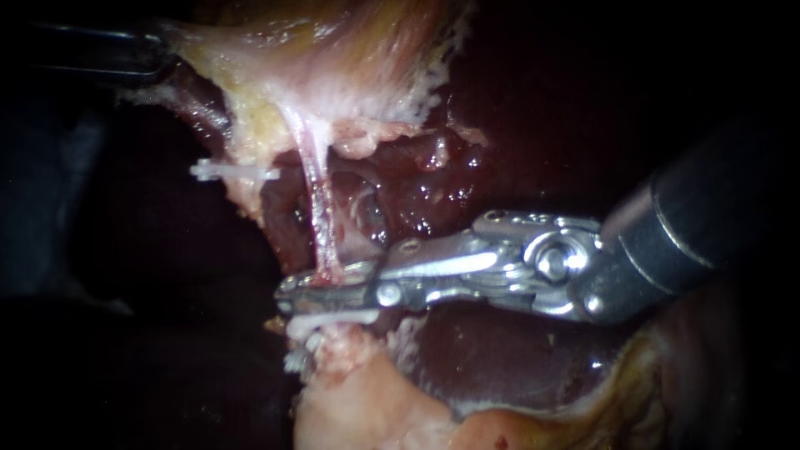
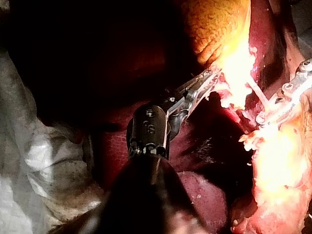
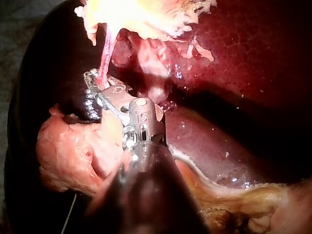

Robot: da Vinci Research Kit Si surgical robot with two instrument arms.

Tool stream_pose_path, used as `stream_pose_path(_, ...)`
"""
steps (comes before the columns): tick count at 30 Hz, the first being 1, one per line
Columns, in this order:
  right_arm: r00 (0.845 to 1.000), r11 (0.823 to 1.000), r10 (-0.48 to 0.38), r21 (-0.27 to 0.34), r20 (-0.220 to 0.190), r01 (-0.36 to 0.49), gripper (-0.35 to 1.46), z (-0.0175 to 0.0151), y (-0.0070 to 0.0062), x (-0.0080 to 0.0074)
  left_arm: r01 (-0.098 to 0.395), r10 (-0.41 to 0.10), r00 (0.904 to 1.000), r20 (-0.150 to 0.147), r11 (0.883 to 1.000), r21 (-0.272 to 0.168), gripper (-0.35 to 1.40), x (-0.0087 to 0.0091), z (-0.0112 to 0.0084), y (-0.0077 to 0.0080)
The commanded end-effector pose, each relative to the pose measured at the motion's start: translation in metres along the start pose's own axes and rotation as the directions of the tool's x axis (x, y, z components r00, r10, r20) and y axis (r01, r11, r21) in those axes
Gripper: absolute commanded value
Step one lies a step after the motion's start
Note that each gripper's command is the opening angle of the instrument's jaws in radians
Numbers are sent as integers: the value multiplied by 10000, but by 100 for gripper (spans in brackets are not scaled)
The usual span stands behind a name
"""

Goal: Going back second clip right tube

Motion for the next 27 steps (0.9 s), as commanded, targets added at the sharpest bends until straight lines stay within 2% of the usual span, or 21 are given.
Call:
stream_pose_path(1,10000,10000,-3,4,1,3,-35,0,0,0,-15,15,10000,3,10000,9,-35,0,0,0)
stream_pose_path(4,9999,9999,99,98,66,-100,-35,1,0,-1,-15,15,10000,4,10000,9,-35,0,0,0)
stream_pose_path(6,10000,9997,55,239,61,-57,-5,1,1,-2,-15,15,10000,3,10000,9,-35,0,0,0)
stream_pose_path(8,9998,9983,-21,573,-205,33,36,4,1,-3,-15,15,10000,3,10000,11,-35,0,1,0)
stream_pose_path(12,9975,9896,-180,1408,-689,276,42,13,3,-4,-18,18,10000,-1,10000,17,-35,-1,1,0)
stream_pose_path(13,9972,9888,-209,1460,-722,313,43,15,3,-5,-18,18,10000,-1,10000,17,-35,-1,1,0)
stream_pose_path(17,9958,9919,-295,1205,-871,399,44,24,8,-11,-18,18,10000,-3,10000,22,-35,-1,1,1)
stream_pose_path(20,9903,9909,-1102,688,-844,1161,44,27,17,-15,-21,21,10000,-19,10000,58,-35,-2,2,1)
stream_pose_path(24,9715,9724,-2326,-309,-459,2313,46,24,32,-15,-32,32,10000,-13,10000,33,-35,-5,5,2)
stream_pose_path(27,9571,9549,-2893,-751,-156,2874,47,17,41,-16,-40,40,10000,-10,10000,20,-35,-7,7,2)
